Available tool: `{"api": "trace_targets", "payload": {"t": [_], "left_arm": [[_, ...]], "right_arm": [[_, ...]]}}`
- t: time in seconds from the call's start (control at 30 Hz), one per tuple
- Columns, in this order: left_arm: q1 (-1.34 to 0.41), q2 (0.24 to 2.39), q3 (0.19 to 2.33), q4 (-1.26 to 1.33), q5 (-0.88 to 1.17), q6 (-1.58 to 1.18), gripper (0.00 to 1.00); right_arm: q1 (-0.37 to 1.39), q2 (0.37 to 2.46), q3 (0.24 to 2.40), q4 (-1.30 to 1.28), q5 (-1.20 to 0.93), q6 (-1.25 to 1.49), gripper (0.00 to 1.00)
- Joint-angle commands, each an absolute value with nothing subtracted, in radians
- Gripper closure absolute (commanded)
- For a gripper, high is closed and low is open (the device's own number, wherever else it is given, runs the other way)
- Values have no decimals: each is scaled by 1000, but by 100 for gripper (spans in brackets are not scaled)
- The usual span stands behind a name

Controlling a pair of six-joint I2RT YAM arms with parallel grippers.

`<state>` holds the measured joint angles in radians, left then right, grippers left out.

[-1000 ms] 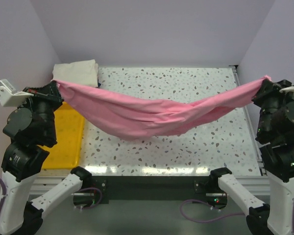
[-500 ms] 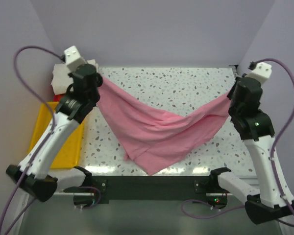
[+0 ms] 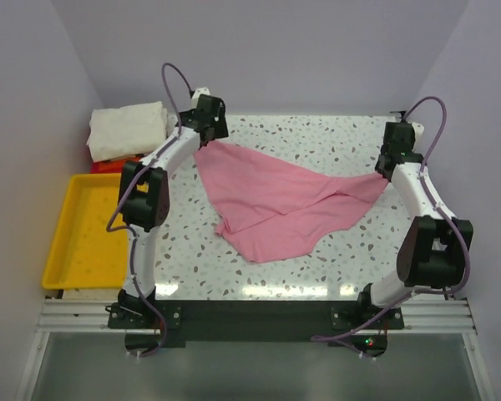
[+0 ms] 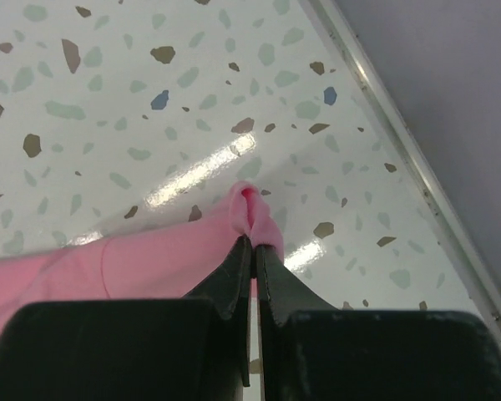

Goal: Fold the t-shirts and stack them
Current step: Flatten the tshirt out

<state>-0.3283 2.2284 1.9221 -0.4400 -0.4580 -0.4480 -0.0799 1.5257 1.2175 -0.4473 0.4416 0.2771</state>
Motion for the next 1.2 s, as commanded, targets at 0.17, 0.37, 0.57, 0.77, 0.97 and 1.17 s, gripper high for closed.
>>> {"api": "trace_targets", "payload": {"t": [0.17, 0.37, 0.57, 0.77, 0.97, 1.17], "left_arm": [[-385, 1814, 1565, -304, -282, -494, 0], [-592, 1553, 1128, -288, -269, -619, 0], [-747, 1441, 935, -331, -285, -788, 0], [-816, 1405, 801, -275, -262, -894, 4], [-818, 1428, 793, -229, -255, -911, 24], [-819, 1468, 813, -239, -279, -923, 32]], "right_arm": [[-109, 1638, 1235, -399, 284, 360, 100], [-110, 1577, 1096, -367, 232, 405, 100], [-110, 1509, 982, -339, 175, 426, 100], [-110, 1486, 925, -324, 163, 433, 100], [-110, 1485, 925, -324, 133, 431, 100], [-110, 1500, 923, -319, 127, 426, 100]]}}
